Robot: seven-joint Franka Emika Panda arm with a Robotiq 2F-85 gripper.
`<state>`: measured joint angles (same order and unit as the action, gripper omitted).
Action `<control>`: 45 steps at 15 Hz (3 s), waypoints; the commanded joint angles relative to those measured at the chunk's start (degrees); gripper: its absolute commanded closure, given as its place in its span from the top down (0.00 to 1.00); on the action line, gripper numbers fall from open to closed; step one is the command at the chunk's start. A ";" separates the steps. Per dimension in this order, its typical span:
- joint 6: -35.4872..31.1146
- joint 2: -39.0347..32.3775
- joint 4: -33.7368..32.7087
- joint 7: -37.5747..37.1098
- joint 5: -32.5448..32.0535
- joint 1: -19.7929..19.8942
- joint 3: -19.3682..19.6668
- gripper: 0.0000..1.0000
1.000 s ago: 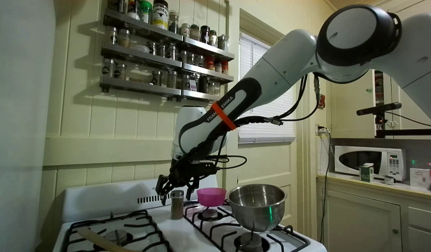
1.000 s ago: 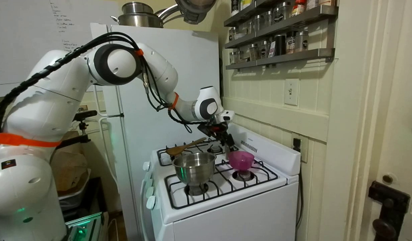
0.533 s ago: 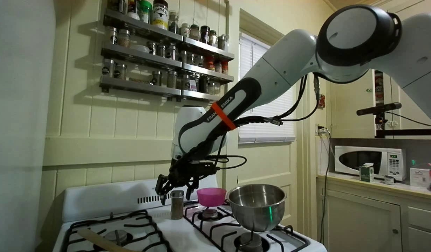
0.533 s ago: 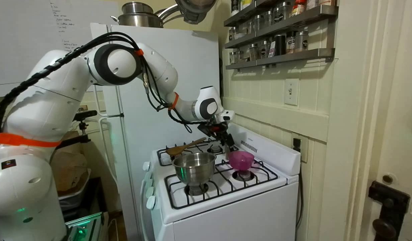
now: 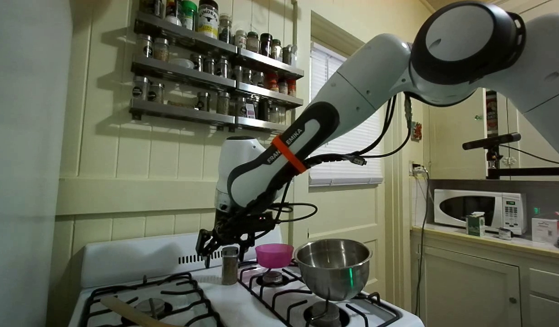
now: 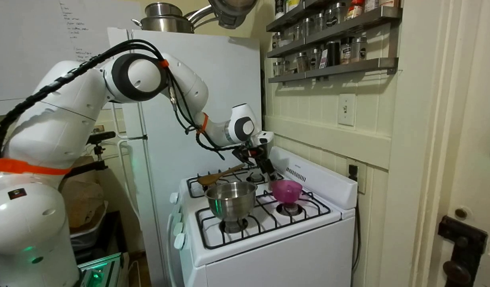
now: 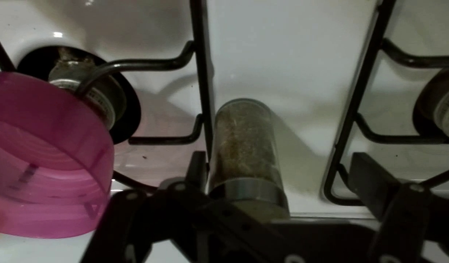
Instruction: Put the shaker on the bottom shelf
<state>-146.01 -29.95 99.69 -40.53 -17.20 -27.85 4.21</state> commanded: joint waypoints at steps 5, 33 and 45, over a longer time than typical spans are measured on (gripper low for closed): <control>1.53 -0.06 0.97 -11.83 -8.31 -3.01 2.89 1.00; 5.89 -1.20 -0.20 -22.14 -28.36 -1.83 1.15 0.59; 5.46 -0.86 -0.90 -22.41 -29.80 0.49 -2.29 0.24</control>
<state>-140.86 -30.63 99.17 -61.79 -45.36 -28.31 3.00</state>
